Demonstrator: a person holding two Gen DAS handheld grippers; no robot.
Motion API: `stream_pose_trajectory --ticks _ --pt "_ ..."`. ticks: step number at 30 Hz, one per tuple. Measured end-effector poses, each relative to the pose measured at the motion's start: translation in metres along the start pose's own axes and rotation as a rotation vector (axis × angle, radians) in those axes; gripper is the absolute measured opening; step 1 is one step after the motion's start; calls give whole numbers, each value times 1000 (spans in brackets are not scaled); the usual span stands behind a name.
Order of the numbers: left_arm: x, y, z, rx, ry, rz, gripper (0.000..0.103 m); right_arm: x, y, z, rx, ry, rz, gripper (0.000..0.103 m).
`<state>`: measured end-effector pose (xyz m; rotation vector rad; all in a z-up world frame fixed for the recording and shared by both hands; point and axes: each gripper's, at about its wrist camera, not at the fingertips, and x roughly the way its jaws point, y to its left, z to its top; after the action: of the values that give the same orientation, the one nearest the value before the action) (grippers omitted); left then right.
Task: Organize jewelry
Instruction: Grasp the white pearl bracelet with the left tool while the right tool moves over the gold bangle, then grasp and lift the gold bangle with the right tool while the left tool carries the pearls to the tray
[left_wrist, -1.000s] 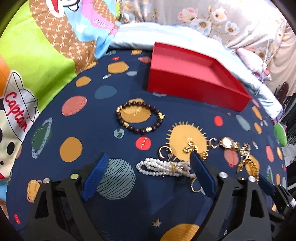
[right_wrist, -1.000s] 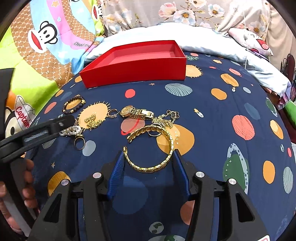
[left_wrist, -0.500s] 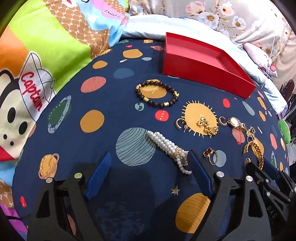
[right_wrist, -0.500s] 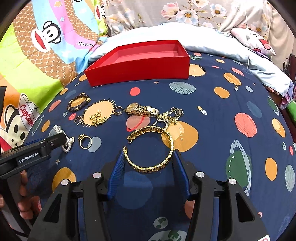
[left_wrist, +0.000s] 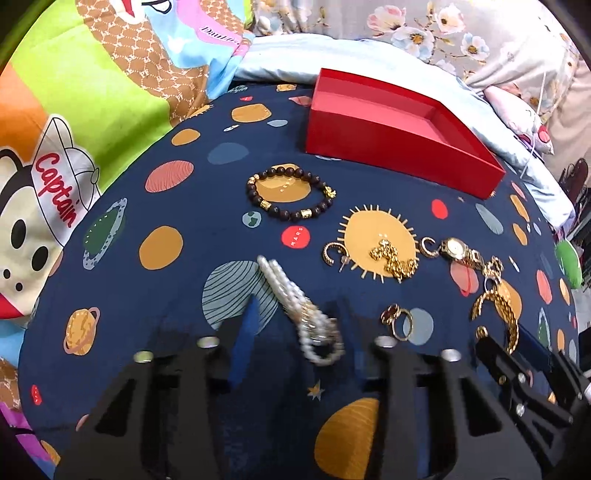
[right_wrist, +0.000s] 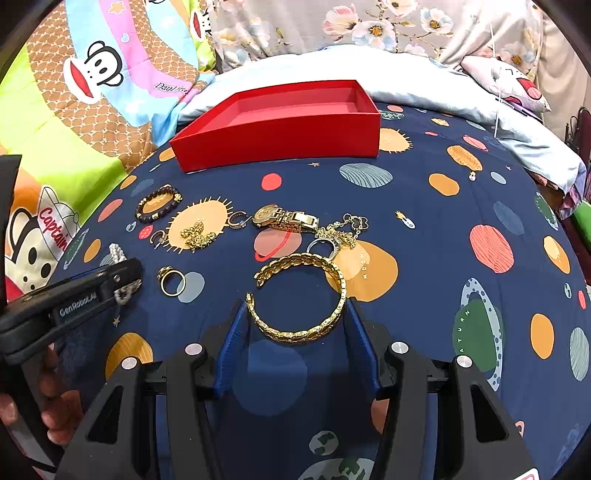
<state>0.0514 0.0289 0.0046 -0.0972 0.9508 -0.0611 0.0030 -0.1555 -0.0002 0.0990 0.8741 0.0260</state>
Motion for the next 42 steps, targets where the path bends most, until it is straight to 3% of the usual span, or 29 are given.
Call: stream_pose_trajectory --ticks 1,3,12,24,29,36,42 --pt "-1 1 -1 2 -1 -5 23 0 0 0 -1 0 1 52" --pt "-2 2 -2 5 3 -16 19 0 0 1 -1 -2 3 52" --pt "-22 4 -1 22 -18 -71 18 -13 -3 3 10 -30 16 52" --pt "-55 -5 37 40 -116 -132 18 -33 -10 27 12 -95 29 51" --pt "-54 -8 46 54 -119 -140 18 -34 -12 34 13 -107 37 51" --pt "-52 -23 77 97 -138 -192 18 -39 -14 81 2 -179 66 51" --pt "-30 -44 144 130 -162 -230 18 -21 -23 152 10 -235 87 51"
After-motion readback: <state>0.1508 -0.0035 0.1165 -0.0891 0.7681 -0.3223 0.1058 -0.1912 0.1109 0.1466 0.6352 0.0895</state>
